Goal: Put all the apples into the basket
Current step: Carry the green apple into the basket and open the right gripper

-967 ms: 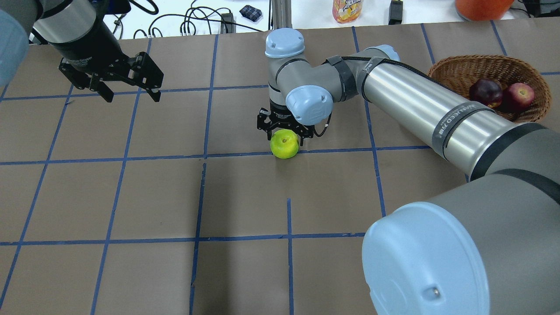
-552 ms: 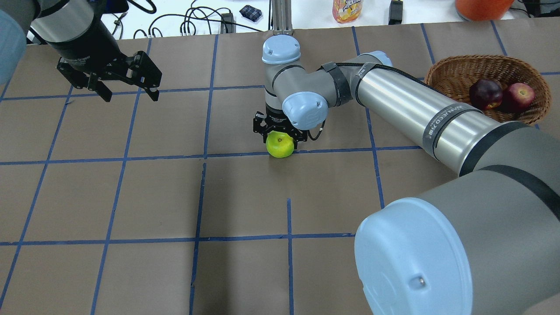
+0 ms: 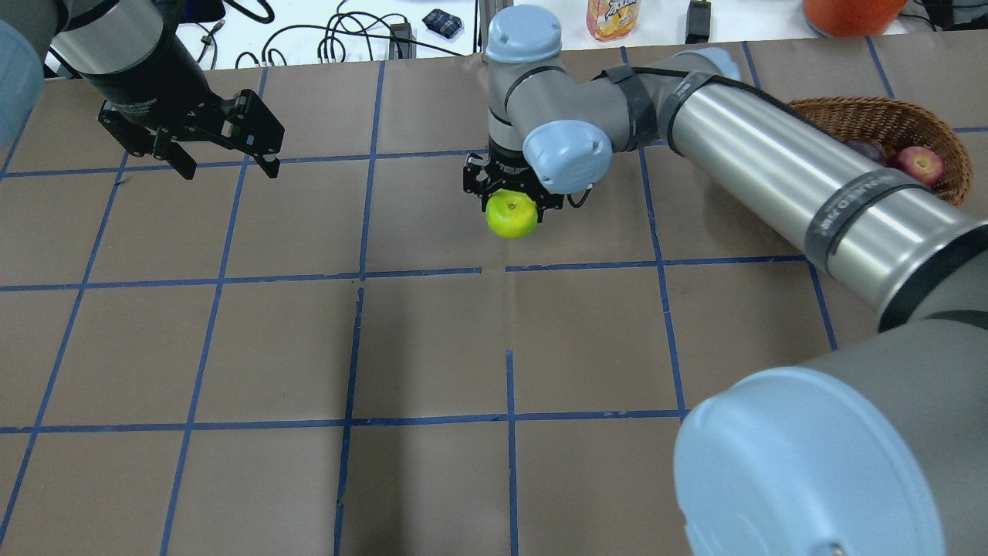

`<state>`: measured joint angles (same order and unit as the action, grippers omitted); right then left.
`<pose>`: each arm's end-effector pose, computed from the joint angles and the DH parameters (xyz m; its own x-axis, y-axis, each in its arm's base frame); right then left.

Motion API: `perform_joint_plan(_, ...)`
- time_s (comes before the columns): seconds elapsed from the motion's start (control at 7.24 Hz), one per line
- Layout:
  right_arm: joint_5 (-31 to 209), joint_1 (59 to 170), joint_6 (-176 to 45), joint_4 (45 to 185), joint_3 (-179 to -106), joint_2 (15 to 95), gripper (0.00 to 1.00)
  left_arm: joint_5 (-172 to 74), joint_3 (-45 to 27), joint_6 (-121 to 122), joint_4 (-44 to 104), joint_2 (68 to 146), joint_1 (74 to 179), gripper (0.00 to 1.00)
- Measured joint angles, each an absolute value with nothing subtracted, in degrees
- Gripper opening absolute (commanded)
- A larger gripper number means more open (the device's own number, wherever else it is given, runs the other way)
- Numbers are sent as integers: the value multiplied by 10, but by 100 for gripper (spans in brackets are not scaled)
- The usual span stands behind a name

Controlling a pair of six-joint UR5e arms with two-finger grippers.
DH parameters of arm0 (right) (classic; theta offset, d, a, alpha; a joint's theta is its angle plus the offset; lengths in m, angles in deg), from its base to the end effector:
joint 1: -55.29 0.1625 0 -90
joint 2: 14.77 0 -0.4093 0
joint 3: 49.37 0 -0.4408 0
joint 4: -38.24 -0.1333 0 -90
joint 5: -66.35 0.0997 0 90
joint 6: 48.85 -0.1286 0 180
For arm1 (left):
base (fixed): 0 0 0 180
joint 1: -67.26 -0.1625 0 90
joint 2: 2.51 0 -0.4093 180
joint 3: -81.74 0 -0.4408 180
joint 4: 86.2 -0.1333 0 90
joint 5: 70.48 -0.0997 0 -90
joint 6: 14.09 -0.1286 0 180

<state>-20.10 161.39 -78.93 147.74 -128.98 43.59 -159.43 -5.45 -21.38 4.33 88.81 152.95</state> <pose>0.3357 -0.6538 0.2199 -0.9692 0.2434 -0.0382 0.2410 0.9688 0.0574 -0.0938 -0.5606 0.4563 -0.9985 0.0523 0.0160 0.0520 0.9985 -0.0189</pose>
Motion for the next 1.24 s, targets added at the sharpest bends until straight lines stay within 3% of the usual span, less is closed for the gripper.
perform_joint_plan(0.55, -287, 1432, -565, 1405, -1287, 521, 0, -1595, -54, -214, 43, 887, 1529, 100)
perform_joint_plan(0.83, -302, 1331, -423, 1405, -1293, 515, 0, -1595, -54, -214, 44, 887, 1529, 100)
perform_joint_plan(1.24, -305, 1289, -379, 1441, -1292, 473, 0, -1595, -54, -214, 44, 887, 1530, 100)
